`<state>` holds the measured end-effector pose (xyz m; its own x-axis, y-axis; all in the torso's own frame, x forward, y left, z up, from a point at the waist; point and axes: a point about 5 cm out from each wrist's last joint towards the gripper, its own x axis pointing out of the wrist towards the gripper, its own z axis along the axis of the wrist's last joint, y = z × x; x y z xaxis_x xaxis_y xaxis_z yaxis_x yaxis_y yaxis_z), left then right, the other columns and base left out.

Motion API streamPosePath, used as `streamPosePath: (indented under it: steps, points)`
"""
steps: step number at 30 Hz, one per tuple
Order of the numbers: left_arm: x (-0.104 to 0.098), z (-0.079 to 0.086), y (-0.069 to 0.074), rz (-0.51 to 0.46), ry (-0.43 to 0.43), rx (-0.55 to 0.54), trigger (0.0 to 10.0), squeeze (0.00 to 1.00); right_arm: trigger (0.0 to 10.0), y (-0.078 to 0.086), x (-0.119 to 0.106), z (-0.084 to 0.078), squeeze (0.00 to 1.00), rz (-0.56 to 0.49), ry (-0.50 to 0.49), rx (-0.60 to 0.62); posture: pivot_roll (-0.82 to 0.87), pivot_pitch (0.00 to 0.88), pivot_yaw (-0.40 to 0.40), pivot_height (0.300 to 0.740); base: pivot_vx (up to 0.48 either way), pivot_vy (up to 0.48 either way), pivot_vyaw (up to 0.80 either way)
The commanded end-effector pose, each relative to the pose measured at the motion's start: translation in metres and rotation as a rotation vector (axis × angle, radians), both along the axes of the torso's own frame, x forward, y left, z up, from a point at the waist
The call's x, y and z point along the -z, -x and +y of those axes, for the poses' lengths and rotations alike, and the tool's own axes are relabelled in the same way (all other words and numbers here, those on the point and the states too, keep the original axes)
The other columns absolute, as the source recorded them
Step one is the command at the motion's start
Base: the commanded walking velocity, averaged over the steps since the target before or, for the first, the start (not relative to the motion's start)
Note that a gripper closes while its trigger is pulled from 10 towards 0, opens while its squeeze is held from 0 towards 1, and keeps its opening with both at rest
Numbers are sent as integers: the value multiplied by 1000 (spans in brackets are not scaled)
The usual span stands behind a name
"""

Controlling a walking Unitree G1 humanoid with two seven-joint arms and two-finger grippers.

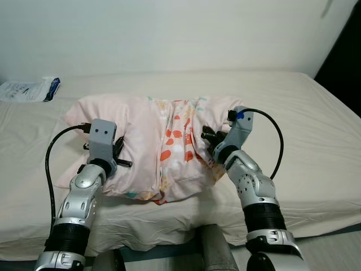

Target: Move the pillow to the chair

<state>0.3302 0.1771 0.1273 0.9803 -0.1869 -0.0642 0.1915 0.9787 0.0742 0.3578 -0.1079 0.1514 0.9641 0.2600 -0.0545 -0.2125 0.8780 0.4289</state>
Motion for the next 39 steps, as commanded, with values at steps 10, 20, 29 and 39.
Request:
streamPosePath:
  steps: [10, 20, 29, 39]
  points:
    - [0, -21, -3, 3, 47, 48, 10000, 0, 0, 4, -31, 55, 0, -87, -46, -19, -91, 43, -46, 582, 0, 0, 0]
    - [8, -4, 9, 22, 82, -60, 10000, 0, 0, 68, -36, -16, 0, -190, 84, 272, -123, 61, -31, 582, 0, 0, 0]
    - [8, -11, 0, 24, 123, -76, 10000, 0, 1647, 25, -25, -33, 0, -172, 195, 176, -119, 51, -31, 582, 0, 0, 0]
    - [19, -10, 2, 69, 127, -117, 10000, 0, 10000, 11, -6, -56, 0, -136, 427, 119, -101, 55, -47, 582, 0, 0, 0]
